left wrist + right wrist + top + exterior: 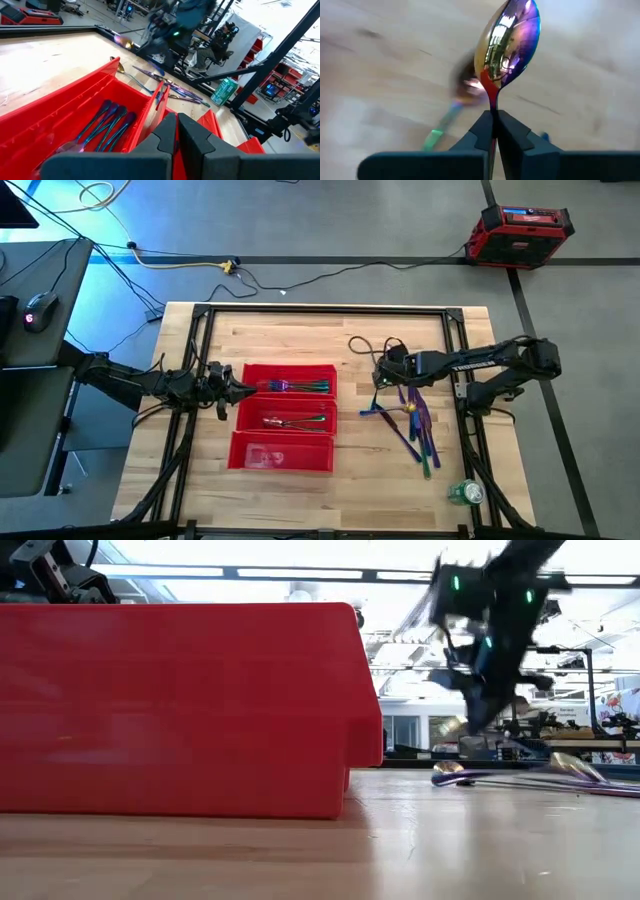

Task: Sort silverware
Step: Put the purple spoon into the center red bin

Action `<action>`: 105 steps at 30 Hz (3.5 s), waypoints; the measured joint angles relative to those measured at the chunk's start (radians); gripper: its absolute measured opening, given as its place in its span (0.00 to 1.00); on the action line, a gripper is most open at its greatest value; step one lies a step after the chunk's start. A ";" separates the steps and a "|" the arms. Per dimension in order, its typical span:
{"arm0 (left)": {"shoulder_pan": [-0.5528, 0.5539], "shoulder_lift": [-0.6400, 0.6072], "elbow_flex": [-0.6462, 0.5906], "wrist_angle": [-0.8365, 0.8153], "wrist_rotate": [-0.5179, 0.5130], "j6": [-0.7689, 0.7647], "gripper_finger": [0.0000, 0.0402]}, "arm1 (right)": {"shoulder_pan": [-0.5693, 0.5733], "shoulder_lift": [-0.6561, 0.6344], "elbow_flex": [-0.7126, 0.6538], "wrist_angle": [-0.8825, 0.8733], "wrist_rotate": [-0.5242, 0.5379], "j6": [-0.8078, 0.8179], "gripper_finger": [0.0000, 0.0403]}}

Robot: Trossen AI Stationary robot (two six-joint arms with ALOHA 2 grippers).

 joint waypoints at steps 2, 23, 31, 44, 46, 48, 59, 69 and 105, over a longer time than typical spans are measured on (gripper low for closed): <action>0.000 0.000 0.000 0.000 -0.001 0.000 0.00 | 0.055 0.000 0.069 0.006 0.053 -0.031 0.00; 0.000 0.000 0.000 -0.002 -0.001 0.000 0.00 | 0.337 0.723 0.999 0.201 0.069 -0.876 0.00; -0.013 0.000 0.000 -0.003 -0.001 0.000 0.00 | 0.306 0.903 1.197 0.062 -0.080 -1.005 0.00; -0.012 0.000 0.000 -0.003 -0.005 0.001 0.00 | 0.273 0.912 1.208 0.067 -0.132 -1.054 0.21; -0.012 0.000 0.000 -0.003 -0.005 0.001 0.00 | 0.281 0.901 1.208 0.070 -0.130 -1.025 0.26; -0.012 0.000 0.000 -0.003 -0.003 0.002 0.00 | 0.303 0.876 1.208 0.064 -0.126 -0.997 0.29; -0.035 0.000 0.000 -0.002 -0.006 0.001 0.00 | 0.482 0.616 1.167 -0.414 0.178 -0.621 0.31; -0.057 0.000 0.000 0.006 -0.029 -0.016 0.00 | 0.443 0.266 0.556 -0.624 0.143 0.143 0.31; -0.058 0.000 0.000 0.001 -0.055 -0.019 0.00 | -0.095 0.206 -0.053 0.208 -0.263 -0.132 0.03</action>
